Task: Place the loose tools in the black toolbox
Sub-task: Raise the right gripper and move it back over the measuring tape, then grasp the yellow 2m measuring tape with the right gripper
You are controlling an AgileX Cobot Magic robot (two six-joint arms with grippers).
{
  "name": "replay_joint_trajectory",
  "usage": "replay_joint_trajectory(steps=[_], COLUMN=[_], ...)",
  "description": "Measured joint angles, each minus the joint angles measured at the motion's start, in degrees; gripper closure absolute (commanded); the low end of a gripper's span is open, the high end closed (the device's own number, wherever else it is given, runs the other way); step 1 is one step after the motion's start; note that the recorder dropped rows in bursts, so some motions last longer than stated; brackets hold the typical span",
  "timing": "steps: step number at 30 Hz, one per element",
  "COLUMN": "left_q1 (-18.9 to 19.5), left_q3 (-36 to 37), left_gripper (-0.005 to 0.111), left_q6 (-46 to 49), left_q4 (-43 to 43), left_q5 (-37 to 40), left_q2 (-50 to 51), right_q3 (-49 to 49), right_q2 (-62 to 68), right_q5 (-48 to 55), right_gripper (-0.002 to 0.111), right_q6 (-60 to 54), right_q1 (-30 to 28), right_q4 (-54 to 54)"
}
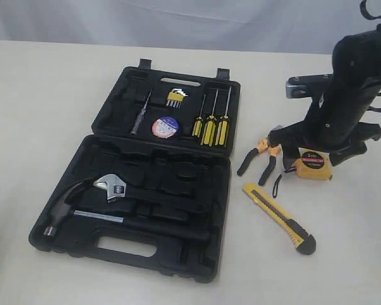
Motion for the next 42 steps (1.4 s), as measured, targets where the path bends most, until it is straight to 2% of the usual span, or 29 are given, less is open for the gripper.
replay_joint_trajectory(steps=[7, 11, 17, 30, 33, 40, 42], left_q1=[0.0, 0.0, 0.0, 0.0, 0.0, 0.0, 0.0], left_q3=[0.0, 0.0, 0.0, 0.0, 0.0, 0.0, 0.0], left_gripper=[0.107, 0.107, 0.107, 0.107, 0.107, 0.107, 0.107], left_q6=[0.0, 0.0, 0.0, 0.0, 0.0, 0.0, 0.0], left_q4=[0.0, 0.0, 0.0, 0.0, 0.0, 0.0, 0.0], left_q5=[0.0, 0.0, 0.0, 0.0, 0.0, 0.0, 0.0], left_q2=[0.0, 0.0, 0.0, 0.0, 0.0, 0.0, 0.0], right_q3=[-0.5, -0.5, -0.5, -0.5, -0.5, -0.5, -0.5], right_q2=[0.2, 0.2, 0.5, 5.4, 5.6, 5.6, 5.6], right_q5=[0.1, 0.0, -2.7, -4.4, -4.4, -4.4, -4.4], right_gripper=[0.034, 0.034, 0.034, 0.036, 0.053, 0.105, 0.109], right_q6=[-0.7, -5.1, -12.6, -13.6, -13.6, -13.6, -13.6], right_q1=[-4.5, -7.6, -7.9, -7.9, -7.9, -7.9, -7.9], right_q4=[-0.2, 3.8, 11.8, 9.9, 9.4, 9.3, 9.3])
